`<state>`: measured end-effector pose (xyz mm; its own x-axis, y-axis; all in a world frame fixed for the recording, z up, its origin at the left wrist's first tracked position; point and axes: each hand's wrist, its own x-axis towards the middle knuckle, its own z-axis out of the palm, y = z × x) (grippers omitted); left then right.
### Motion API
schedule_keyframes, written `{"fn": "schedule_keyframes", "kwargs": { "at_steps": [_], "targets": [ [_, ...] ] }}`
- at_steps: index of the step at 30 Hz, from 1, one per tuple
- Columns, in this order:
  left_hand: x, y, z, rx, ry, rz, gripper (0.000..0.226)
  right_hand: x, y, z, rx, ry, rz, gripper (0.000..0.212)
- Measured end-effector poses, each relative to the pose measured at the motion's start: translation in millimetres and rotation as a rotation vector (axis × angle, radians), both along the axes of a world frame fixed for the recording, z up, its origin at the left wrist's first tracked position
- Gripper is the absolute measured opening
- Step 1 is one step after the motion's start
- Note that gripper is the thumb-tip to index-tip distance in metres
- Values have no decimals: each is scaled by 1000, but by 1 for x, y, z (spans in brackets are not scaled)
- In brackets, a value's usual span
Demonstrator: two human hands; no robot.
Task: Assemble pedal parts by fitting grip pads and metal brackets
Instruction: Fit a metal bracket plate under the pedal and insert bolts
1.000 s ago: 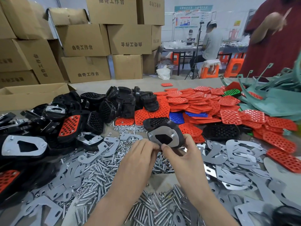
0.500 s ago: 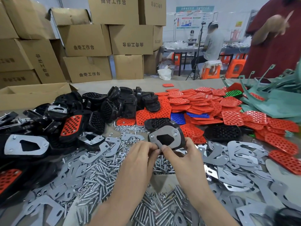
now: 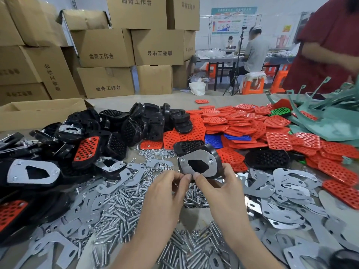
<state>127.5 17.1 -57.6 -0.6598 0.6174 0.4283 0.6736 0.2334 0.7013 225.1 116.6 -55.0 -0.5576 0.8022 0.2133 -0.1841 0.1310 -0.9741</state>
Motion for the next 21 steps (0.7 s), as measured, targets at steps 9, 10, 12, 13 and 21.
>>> {"fn": "schedule_keyframes", "kwargs": {
  "at_steps": [9,10,12,13,21],
  "targets": [
    [1,-2,2,-18,185,-32,35,1,1,0,69,13,50,23],
    [0,-2,2,-25,263,-26,33,1,2,0,64,11,53,22],
    [-3,-1,3,-41,449,-12,25,2,5,1,67,-1,42,21],
    [-4,0,3,-49,525,-16,20,2,6,1,70,-9,32,21],
    [-3,-2,4,-42,383,-33,24,3,16,3,-28,-20,7,13]
  ]
}}
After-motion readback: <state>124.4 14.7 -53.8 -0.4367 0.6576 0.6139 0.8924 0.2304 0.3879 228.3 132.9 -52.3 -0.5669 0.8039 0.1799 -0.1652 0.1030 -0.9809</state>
